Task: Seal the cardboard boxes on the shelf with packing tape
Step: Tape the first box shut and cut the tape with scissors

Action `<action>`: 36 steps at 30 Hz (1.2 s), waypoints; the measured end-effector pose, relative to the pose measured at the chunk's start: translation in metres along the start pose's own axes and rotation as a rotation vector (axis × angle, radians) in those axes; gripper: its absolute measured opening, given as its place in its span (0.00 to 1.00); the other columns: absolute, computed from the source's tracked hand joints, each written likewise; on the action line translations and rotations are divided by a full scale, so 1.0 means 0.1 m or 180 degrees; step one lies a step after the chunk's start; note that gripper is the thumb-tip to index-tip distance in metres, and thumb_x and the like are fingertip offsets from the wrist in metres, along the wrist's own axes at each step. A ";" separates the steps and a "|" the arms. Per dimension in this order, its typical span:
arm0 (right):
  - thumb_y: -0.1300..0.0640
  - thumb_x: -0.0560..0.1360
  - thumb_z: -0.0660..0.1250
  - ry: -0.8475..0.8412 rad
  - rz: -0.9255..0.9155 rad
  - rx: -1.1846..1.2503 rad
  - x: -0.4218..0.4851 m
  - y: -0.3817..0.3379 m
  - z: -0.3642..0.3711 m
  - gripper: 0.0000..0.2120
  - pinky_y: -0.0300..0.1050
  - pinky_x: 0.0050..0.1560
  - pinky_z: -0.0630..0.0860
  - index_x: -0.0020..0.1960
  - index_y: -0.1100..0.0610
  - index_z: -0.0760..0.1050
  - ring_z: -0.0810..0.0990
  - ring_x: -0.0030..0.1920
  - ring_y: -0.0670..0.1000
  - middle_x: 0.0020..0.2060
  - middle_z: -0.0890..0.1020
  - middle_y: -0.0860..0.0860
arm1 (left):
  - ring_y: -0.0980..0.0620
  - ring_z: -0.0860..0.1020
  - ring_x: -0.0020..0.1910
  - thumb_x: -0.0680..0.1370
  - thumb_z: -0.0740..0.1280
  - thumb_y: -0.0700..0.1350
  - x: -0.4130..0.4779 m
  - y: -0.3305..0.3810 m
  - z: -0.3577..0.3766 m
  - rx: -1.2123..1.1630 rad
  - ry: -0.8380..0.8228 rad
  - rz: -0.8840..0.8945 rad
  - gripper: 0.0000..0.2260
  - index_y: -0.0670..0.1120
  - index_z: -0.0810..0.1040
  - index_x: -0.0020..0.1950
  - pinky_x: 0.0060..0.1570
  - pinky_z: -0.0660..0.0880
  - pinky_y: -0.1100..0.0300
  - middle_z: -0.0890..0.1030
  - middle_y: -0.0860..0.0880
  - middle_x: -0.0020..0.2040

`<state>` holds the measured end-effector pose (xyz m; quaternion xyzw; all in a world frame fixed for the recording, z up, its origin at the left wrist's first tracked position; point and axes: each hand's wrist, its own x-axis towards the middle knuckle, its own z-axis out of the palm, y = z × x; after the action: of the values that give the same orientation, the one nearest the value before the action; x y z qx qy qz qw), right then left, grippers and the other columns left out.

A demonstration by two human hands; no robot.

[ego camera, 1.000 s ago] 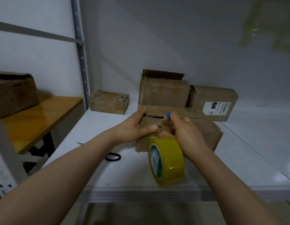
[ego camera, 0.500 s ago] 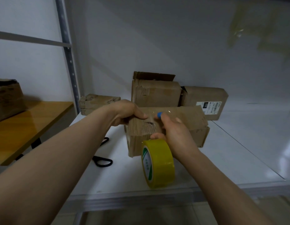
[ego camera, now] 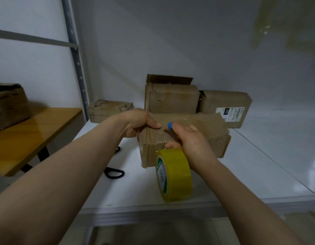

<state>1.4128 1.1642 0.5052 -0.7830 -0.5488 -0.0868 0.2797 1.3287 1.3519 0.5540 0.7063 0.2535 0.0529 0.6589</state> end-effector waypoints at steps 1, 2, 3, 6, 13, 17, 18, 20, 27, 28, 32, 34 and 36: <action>0.49 0.79 0.69 0.0006 -0.0069 -0.0051 -0.01 0.01 0.01 0.20 0.45 0.47 0.64 0.68 0.53 0.72 0.69 0.55 0.50 0.54 0.76 0.48 | 0.42 0.84 0.52 0.75 0.71 0.33 0.01 -0.02 -0.03 0.0053 0.0186 0.0103 0.19 0.37 0.73 0.66 0.49 0.84 0.51 0.82 0.38 0.58; 0.50 0.79 0.68 0.0022 -0.0112 -0.0085 -0.01 0.03 0.04 0.18 0.46 0.47 0.65 0.67 0.54 0.73 0.70 0.56 0.52 0.57 0.78 0.51 | 0.42 0.84 0.54 0.74 0.72 0.33 0.01 -0.04 -0.05 0.0120 0.0393 0.0245 0.20 0.39 0.73 0.65 0.52 0.83 0.50 0.82 0.38 0.59; 0.50 0.80 0.67 0.0051 -0.0154 -0.0099 -0.02 0.05 0.06 0.17 0.47 0.48 0.66 0.66 0.55 0.75 0.71 0.57 0.55 0.61 0.79 0.52 | 0.42 0.83 0.55 0.74 0.72 0.33 0.00 -0.07 -0.07 0.0197 0.0591 0.0388 0.18 0.41 0.73 0.62 0.56 0.82 0.48 0.81 0.38 0.58; 0.52 0.82 0.65 0.0081 -0.0262 -0.0202 -0.04 0.11 0.11 0.15 0.44 0.54 0.65 0.67 0.57 0.76 0.71 0.62 0.57 0.70 0.76 0.53 | 0.42 0.82 0.56 0.75 0.72 0.34 -0.03 -0.15 -0.08 0.0557 0.0927 0.0730 0.15 0.45 0.75 0.58 0.60 0.79 0.45 0.80 0.39 0.58; 0.57 0.79 0.69 0.0187 -0.0404 -0.0342 -0.13 0.19 0.17 0.14 0.40 0.54 0.61 0.64 0.56 0.80 0.70 0.61 0.55 0.72 0.75 0.52 | 0.46 0.72 0.64 0.78 0.70 0.54 -0.22 -0.30 0.08 0.2769 0.1294 0.0897 0.16 0.54 0.76 0.65 0.66 0.72 0.46 0.73 0.51 0.63; 0.56 0.80 0.68 0.0160 -0.0465 -0.0353 -0.11 0.17 0.13 0.14 0.40 0.51 0.61 0.65 0.53 0.80 0.69 0.58 0.53 0.70 0.76 0.52 | 0.48 0.70 0.69 0.81 0.66 0.54 -0.24 -0.40 0.10 0.2512 0.0702 0.0799 0.21 0.51 0.72 0.73 0.68 0.68 0.54 0.68 0.48 0.70; 0.55 0.79 0.68 0.0153 -0.0495 -0.0408 -0.11 0.16 0.13 0.14 0.39 0.50 0.61 0.64 0.53 0.81 0.70 0.58 0.54 0.69 0.78 0.52 | 0.47 0.69 0.69 0.82 0.65 0.54 -0.23 -0.41 0.10 0.2637 0.0710 0.0879 0.21 0.51 0.72 0.74 0.68 0.67 0.54 0.68 0.47 0.70; 0.57 0.78 0.69 0.0338 -0.0589 -0.0291 -0.10 0.13 0.13 0.11 0.34 0.46 0.62 0.59 0.54 0.83 0.72 0.52 0.50 0.59 0.84 0.52 | 0.44 0.67 0.70 0.83 0.62 0.54 -0.17 -0.43 0.08 0.2869 0.0784 0.1012 0.20 0.51 0.71 0.74 0.72 0.65 0.50 0.67 0.44 0.70; 0.43 0.80 0.65 0.0186 0.0203 0.0007 0.07 0.07 0.09 0.18 0.48 0.53 0.75 0.64 0.51 0.80 0.74 0.57 0.52 0.52 0.82 0.47 | 0.49 0.67 0.69 0.83 0.64 0.53 -0.07 -0.55 -0.01 0.2444 0.0774 0.1429 0.17 0.52 0.76 0.70 0.71 0.63 0.55 0.68 0.46 0.67; 0.41 0.79 0.65 0.0083 0.0254 -0.0163 0.10 0.06 0.09 0.19 0.48 0.52 0.74 0.66 0.49 0.77 0.73 0.58 0.52 0.54 0.81 0.47 | 0.50 0.66 0.69 0.83 0.63 0.53 -0.07 -0.57 -0.01 0.2377 0.0768 0.1470 0.16 0.52 0.76 0.70 0.71 0.63 0.55 0.69 0.47 0.66; 0.42 0.81 0.62 -0.0024 0.0243 -0.0456 0.08 0.03 0.16 0.20 0.46 0.47 0.67 0.70 0.50 0.72 0.68 0.58 0.52 0.63 0.79 0.51 | 0.51 0.63 0.73 0.84 0.61 0.54 -0.07 -0.62 -0.01 0.2237 0.0767 0.1516 0.16 0.52 0.75 0.70 0.71 0.60 0.59 0.65 0.47 0.71; 0.44 0.82 0.62 0.0050 0.0223 -0.0430 0.04 0.02 0.18 0.19 0.45 0.46 0.65 0.68 0.51 0.72 0.66 0.56 0.50 0.58 0.79 0.51 | 0.51 0.61 0.74 0.82 0.62 0.57 -0.07 -0.64 -0.02 0.2217 0.0674 0.1471 0.19 0.53 0.74 0.72 0.72 0.60 0.58 0.60 0.48 0.74; 0.46 0.81 0.63 0.0109 0.0337 -0.0170 0.02 0.03 0.18 0.18 0.45 0.48 0.67 0.69 0.51 0.71 0.69 0.58 0.51 0.53 0.75 0.48 | 0.51 0.62 0.73 0.78 0.66 0.63 -0.07 -0.69 -0.03 0.2215 0.0570 0.1375 0.26 0.56 0.71 0.74 0.73 0.64 0.54 0.56 0.51 0.76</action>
<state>1.4134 1.1741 0.4902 -0.8165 -0.4993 -0.0999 0.2723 1.3011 1.3519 0.4901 0.9163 0.1586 0.1623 0.3301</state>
